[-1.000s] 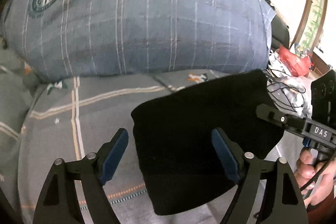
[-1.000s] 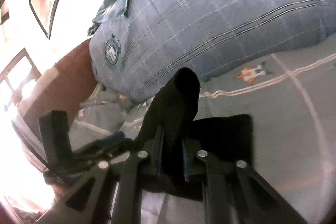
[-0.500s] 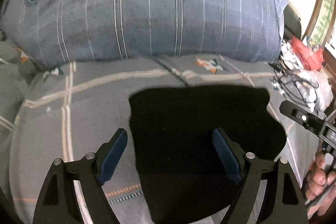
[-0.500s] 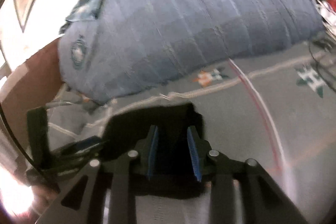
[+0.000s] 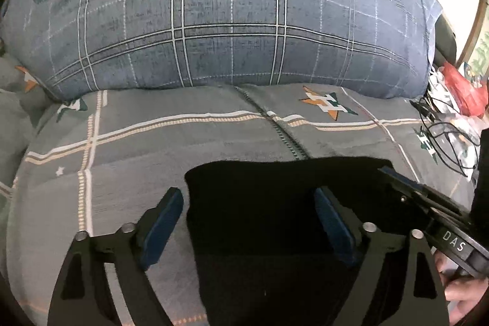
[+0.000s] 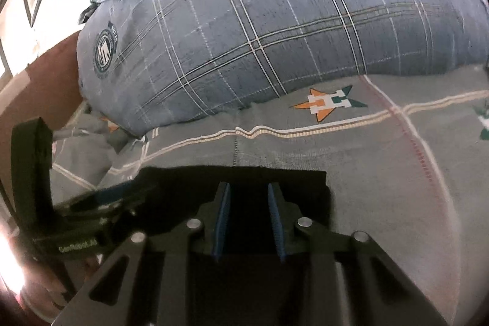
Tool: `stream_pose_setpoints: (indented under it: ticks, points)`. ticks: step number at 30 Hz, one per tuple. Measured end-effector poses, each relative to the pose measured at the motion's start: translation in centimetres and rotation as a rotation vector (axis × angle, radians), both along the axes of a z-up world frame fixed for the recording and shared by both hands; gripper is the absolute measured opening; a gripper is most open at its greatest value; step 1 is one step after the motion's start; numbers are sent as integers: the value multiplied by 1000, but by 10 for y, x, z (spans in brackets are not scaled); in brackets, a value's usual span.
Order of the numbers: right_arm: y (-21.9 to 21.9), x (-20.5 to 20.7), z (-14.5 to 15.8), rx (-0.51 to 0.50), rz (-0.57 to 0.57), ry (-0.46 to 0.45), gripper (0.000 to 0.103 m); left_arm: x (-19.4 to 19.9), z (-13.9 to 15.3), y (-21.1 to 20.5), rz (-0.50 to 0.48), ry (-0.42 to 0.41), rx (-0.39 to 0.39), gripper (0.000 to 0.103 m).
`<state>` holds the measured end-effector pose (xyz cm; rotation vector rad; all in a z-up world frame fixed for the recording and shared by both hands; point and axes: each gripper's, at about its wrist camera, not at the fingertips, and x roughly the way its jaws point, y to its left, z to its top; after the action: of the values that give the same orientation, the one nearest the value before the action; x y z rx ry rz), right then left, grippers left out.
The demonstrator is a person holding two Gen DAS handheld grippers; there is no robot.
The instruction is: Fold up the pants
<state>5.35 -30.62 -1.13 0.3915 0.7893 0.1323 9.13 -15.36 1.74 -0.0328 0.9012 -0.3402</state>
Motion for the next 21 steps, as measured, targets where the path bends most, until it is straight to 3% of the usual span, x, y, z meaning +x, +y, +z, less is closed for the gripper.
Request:
stream_pose_setpoints:
  ticks: [5, 9, 12, 16, 21]
  points:
    - [1, -4, 11, -6, 30, -3, 27, 3, -4, 3, 18, 15, -24, 95]
    - [2, -31, 36, -28, 19, -25, 33, -14, 8, 9, 20, -4, -12, 93]
    - [9, -51, 44, -39, 23, -21, 44, -30, 19, 16, 27, -31, -22, 93]
    - [20, -73, 40, -80, 21, 10, 44, -51, 23, 22, 37, -50, -29, 93]
    - [24, -82, 16, -185, -32, 72, 45, -67, 5, 19, 30, -11, 3, 93]
